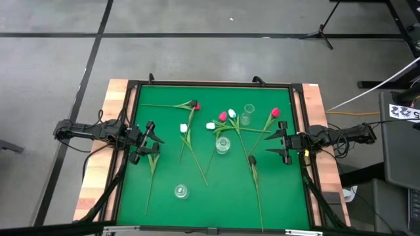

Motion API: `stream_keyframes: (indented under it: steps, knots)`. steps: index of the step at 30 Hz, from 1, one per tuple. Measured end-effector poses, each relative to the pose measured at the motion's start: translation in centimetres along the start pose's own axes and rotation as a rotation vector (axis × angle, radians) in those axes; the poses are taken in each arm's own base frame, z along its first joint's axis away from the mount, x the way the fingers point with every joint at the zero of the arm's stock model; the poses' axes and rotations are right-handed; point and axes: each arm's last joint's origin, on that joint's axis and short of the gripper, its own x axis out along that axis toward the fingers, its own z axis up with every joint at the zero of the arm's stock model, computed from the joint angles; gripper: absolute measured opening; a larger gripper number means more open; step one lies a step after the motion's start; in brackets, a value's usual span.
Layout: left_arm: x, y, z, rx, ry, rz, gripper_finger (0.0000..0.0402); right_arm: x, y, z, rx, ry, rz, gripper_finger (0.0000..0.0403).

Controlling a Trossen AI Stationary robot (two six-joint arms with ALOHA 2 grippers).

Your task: Sort flowers into vase by color

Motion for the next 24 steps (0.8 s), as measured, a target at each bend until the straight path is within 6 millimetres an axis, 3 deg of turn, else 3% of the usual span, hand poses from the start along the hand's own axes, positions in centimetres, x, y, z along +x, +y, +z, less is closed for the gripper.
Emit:
stream_keyframes:
  steps: [13, 24]
  knots:
    - [0.00, 0.00, 0.00, 0.000, 0.000, 0.000, 0.0200, -0.01, -0.17, 0.38, 0.001, -0.041, -0.023, 0.0209]
    - [0.00, 0.00, 0.00, 0.000, 0.000, 0.000, 0.0200, 0.00, -0.12, 0.39, 0.110, -0.046, -0.005, 0.0209]
